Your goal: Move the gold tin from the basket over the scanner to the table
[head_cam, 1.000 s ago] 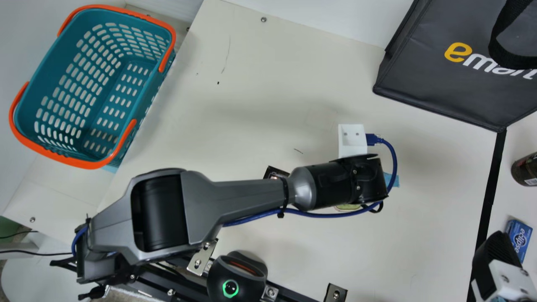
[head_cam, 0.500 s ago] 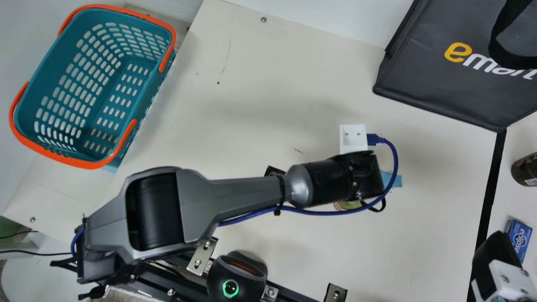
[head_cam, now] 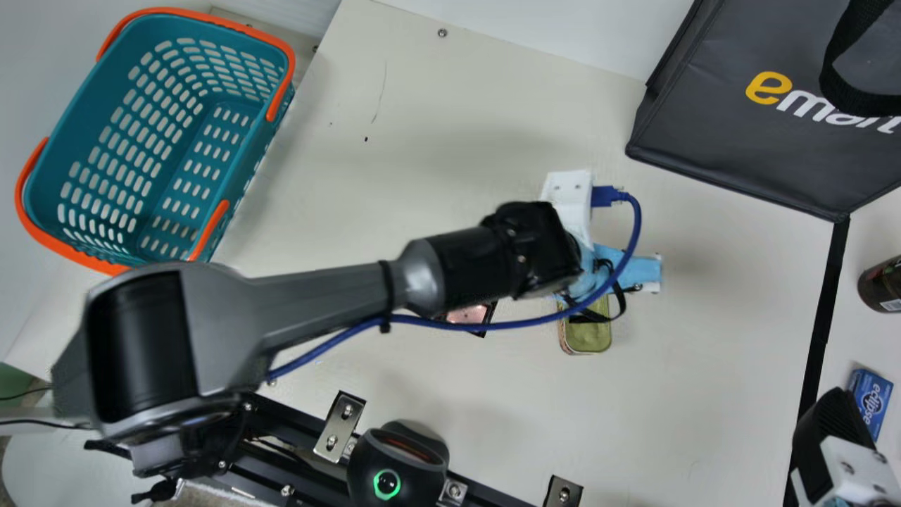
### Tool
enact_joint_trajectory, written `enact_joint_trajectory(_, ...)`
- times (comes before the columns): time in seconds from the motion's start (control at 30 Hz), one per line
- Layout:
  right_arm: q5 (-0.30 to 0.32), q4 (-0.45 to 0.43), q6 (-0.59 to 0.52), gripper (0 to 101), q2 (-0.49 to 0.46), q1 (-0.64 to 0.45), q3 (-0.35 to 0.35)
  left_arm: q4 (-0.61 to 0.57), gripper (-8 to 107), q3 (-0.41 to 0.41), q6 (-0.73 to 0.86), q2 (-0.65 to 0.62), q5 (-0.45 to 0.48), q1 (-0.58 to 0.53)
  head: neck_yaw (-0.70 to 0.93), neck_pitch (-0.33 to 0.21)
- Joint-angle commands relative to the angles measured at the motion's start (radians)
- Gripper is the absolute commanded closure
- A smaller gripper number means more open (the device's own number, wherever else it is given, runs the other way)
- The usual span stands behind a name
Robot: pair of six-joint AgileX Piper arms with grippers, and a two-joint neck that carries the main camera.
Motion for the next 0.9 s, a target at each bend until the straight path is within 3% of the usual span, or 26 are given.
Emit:
enact_joint_trajectory(0.0, 0.0, 0.0, 0.0, 6, 0.0, 0.0, 0.0, -0.043, 9, 0.082, 0.136, -0.085, -0.042, 0.028, 0.002, -0.029)
enact_joint_trajectory(0.23, 0.0, 0.0, 0.0, 6, 0.0, 0.0, 0.0, -0.182, 9, 0.263, 0.435, -0.299, -0.092, 0.144, 0.002, -0.029)
enact_joint_trajectory(0.47, 0.0, 0.0, 0.0, 6, 0.0, 0.0, 0.0, -0.274, 9, 0.392, 0.695, -0.515, -0.05, 0.289, 0.002, -0.029)
enact_joint_trajectory(0.63, 0.0, 0.0, 0.0, 6, 0.0, 0.0, 0.0, -0.259, 9, 0.447, 0.809, -0.659, 0.004, 0.389, 0.002, -0.029)
enact_joint_trajectory(0.87, 0.0, 0.0, 0.0, 6, 0.0, 0.0, 0.0, -0.15, 9, 0.475, 0.879, -0.832, 0.079, 0.513, 0.002, -0.029)
